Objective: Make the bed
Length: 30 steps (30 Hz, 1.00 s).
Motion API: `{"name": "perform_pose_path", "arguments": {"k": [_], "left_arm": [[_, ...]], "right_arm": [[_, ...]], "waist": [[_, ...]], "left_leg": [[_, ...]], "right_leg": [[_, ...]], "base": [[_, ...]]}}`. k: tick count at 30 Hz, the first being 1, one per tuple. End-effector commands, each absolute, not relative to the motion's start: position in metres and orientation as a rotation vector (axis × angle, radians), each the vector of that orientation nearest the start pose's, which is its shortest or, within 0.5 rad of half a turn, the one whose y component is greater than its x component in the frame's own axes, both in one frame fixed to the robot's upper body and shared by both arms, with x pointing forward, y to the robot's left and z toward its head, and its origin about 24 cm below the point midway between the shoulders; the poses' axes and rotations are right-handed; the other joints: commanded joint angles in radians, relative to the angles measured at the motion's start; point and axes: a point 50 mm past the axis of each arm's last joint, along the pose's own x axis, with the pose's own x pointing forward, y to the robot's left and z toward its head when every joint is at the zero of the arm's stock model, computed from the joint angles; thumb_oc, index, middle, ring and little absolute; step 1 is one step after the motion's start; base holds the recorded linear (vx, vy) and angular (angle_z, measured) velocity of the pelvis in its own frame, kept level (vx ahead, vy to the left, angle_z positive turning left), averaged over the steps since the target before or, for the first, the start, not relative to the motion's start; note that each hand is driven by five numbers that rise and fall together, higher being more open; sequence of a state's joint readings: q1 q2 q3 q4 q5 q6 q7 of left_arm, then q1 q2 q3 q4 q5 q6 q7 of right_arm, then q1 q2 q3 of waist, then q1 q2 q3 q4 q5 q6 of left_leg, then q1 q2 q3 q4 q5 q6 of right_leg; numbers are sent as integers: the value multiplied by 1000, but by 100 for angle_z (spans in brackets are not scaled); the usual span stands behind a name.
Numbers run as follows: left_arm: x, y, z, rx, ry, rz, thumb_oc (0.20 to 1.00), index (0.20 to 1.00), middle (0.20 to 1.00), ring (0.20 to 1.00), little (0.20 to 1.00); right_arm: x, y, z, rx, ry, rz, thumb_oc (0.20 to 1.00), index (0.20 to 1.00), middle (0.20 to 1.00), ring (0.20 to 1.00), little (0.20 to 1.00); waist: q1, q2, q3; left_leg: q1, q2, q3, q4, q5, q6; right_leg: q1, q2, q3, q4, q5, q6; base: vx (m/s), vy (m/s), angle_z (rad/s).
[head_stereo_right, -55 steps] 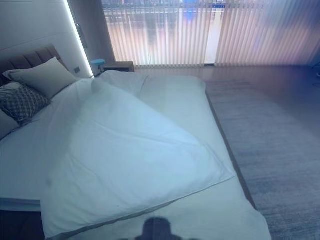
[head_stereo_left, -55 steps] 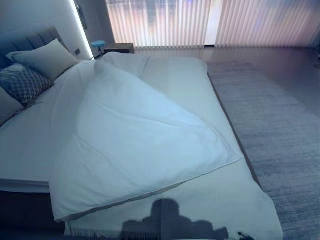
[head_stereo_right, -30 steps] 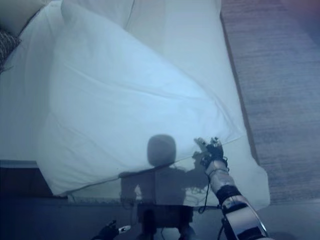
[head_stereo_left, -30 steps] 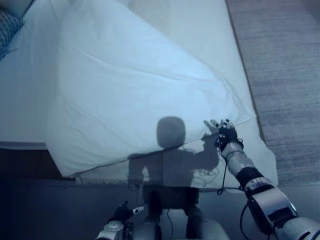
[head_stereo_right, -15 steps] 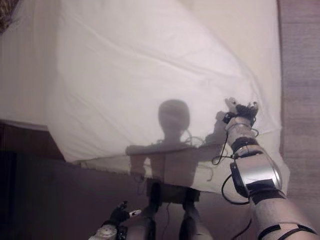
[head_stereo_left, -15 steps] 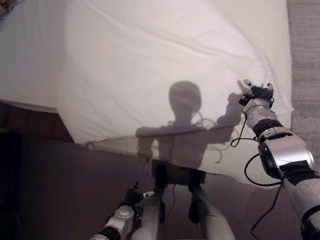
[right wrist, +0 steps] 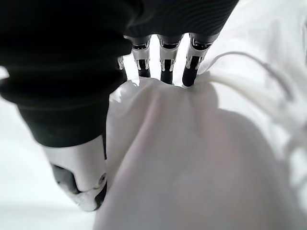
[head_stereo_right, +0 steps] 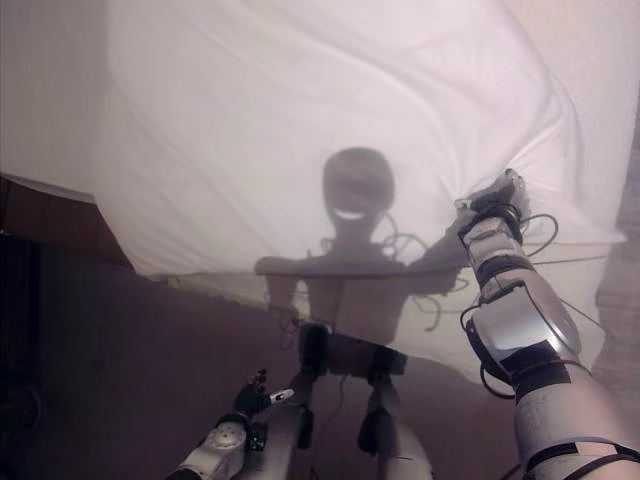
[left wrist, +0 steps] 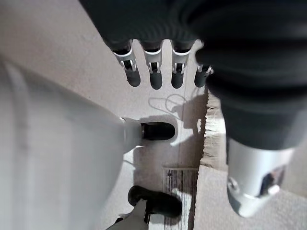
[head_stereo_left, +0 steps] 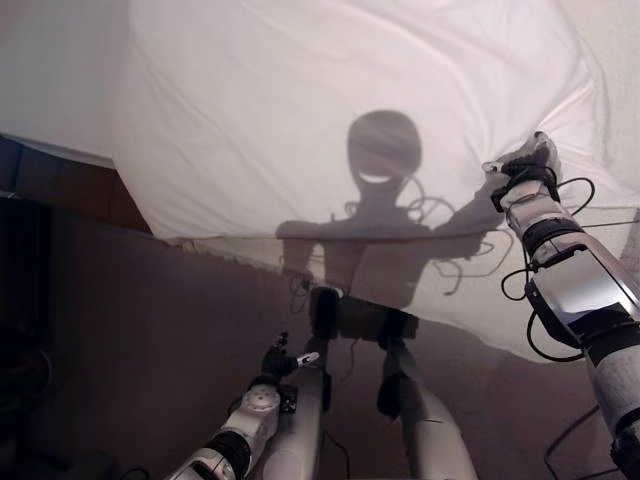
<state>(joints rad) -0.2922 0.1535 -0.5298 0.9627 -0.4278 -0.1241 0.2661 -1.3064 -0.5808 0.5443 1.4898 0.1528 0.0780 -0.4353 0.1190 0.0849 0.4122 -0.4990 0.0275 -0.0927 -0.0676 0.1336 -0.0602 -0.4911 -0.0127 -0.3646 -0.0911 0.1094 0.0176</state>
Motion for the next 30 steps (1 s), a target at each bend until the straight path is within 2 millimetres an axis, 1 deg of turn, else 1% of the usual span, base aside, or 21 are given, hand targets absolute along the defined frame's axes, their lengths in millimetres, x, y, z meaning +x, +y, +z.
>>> {"name": "perform_pose_path", "arguments": {"k": [1,4,6,7,8,9,10,11,12,13,14,15,17,18,19,20,21,25,29,30], "left_arm": [[250,128,-86,141,594,-24,1000,1000,1000,1000,1000],[252,128,-84,140,583,-21,1000,1000,1000,1000,1000],[254,130,-83,143,577,-11,1000,1000,1000,1000,1000],[253,131,-84,142,578,-5,1000,1000,1000,1000,1000],[253,132,-85,143,583,4,1000,1000,1000,1000,1000],[252,134,-85,147,587,12,1000,1000,1000,1000,1000],[252,135,-86,140,588,24,1000,1000,1000,1000,1000],[252,137,-85,137,584,33,1000,1000,1000,1000,1000],[251,137,-86,139,583,34,1000,1000,1000,1000,1000],[250,137,-87,140,587,39,1000,1000,1000,1000,1000],[250,137,-87,141,587,39,1000,1000,1000,1000,1000],[249,138,-88,143,589,53,1000,1000,1000,1000,1000],[247,139,-90,143,601,64,1000,1000,1000,1000,1000],[246,138,-91,137,608,71,1000,1000,1000,1000,1000],[246,137,-92,131,615,72,1000,1000,1000,1000,1000],[243,137,-95,129,635,79,1000,1000,1000,1000,1000],[243,137,-95,129,635,79,1000,1000,1000,1000,1000],[241,133,-97,109,653,77,1000,1000,1000,1000,1000],[240,130,-98,82,670,65,1000,1000,1000,1000,1000],[239,131,-99,76,675,65,1000,1000,1000,1000,1000]], "right_arm": [[399,-301,249,-848,59,-729,1000,1000,1000,1000,1000],[399,-301,244,-830,35,-741,1000,1000,1000,1000,1000],[399,-297,245,-741,-23,-752,1000,1000,1000,1000,1000],[400,-293,247,-596,-96,-764,1000,1000,1000,1000,1000],[401,-289,246,-494,-140,-762,1000,1000,1000,1000,1000],[400,-287,246,-456,-176,-762,1000,1000,1000,1000,1000],[400,-281,251,-393,-242,-762,1000,1000,1000,1000,1000],[398,-278,254,-369,-301,-769,1000,1000,1000,1000,1000],[394,-280,259,-328,-355,-790,1000,1000,1000,1000,1000],[390,-280,261,-249,-396,-815,1000,1000,1000,1000,1000],[390,-280,261,-249,-396,-816,1000,1000,1000,1000,1000],[381,-290,264,-112,-462,-892,1000,1000,1000,1000,1000],[377,-293,259,23,-478,-936,1000,1000,1000,1000,1000],[376,-291,253,146,-485,-951,1000,1000,1000,1000,1000],[376,-290,247,165,-465,-952,1000,1000,1000,1000,1000],[379,-284,233,237,-431,-933,1000,1000,1000,1000,1000],[379,-284,233,238,-430,-933,1000,1000,1000,1000,1000],[385,-273,206,464,-349,-894,1000,1000,1000,1000,1000],[392,-257,181,719,-275,-790,1000,1000,1000,1000,1000],[393,-255,177,743,-262,-780,1000,1000,1000,1000,1000]], "waist": [[-9,-33,45],[-13,-27,50],[-20,-26,55],[-26,-25,56],[-33,-25,57],[-37,-24,57],[-43,-23,58],[-47,-22,55],[-51,-19,56],[-54,-17,56],[-53,-17,54],[-60,-11,52],[-64,-7,51],[-69,-5,50],[-72,-1,48],[-75,1,49],[-74,0,48],[-81,9,50],[-79,14,55],[-79,14,55]], "left_leg": [[5,-95,6,-20,32,-8],[9,-97,6,-20,34,-9],[14,-96,9,-20,32,-9],[20,-96,12,-20,30,-10],[25,-95,15,-20,28,-10],[29,-95,19,-20,26,-10],[33,-96,22,-20,24,-10],[33,-96,27,-20,25,-10],[41,-95,32,-20,19,-11],[46,-95,36,-20,17,-11],[42,-96,35,-20,21,-11],[51,-97,43,-20,15,-9],[58,-96,54,-20,10,-7],[62,-96,60,-20,8,-6],[62,-95,64,-20,7,-4],[69,-93,75,-20,4,-3],[68,-93,76,-20,4,-3],[74,-92,90,-20,1,-1],[85,-89,98,-20,-9,-1],[80,-89,98,-20,-2,-1]], "right_leg": [[41,-27,112,52,11,80],[44,-30,111,54,12,81],[48,-31,116,54,11,81],[51,-31,120,54,10,82],[54,-32,124,54,8,83],[55,-32,129,55,7,84],[58,-32,133,54,8,85],[56,-33,136,53,10,86],[61,-33,139,55,7,87],[64,-34,141,53,7,89],[61,-34,141,53,11,89],[67,-38,149,50,11,92],[68,-38,158,51,12,93],[69,-38,165,51,12,93],[68,-39,169,50,13,93],[68,-39,178,49,14,93],[67,-39,179,49,15,93],[66,-38,190,50,13,92],[75,-34,195,48,7,91],[71,-33,194,47,14,89]], "base": [[-16,5,7],[-8,12,3],[0,0,0],[0,0,0],[1,42,0],[-2,41,-1],[-8,54,-4],[-1,47,-4],[-2,50,-7],[-2,30,-8],[-14,46,-13],[-3,45,-12],[-4,59,-8],[-14,55,-6],[-10,53,-11],[-10,37,-15],[-8,23,-22],[-7,10,-18],[1,-4,-9],[0,-13,-5]]}}
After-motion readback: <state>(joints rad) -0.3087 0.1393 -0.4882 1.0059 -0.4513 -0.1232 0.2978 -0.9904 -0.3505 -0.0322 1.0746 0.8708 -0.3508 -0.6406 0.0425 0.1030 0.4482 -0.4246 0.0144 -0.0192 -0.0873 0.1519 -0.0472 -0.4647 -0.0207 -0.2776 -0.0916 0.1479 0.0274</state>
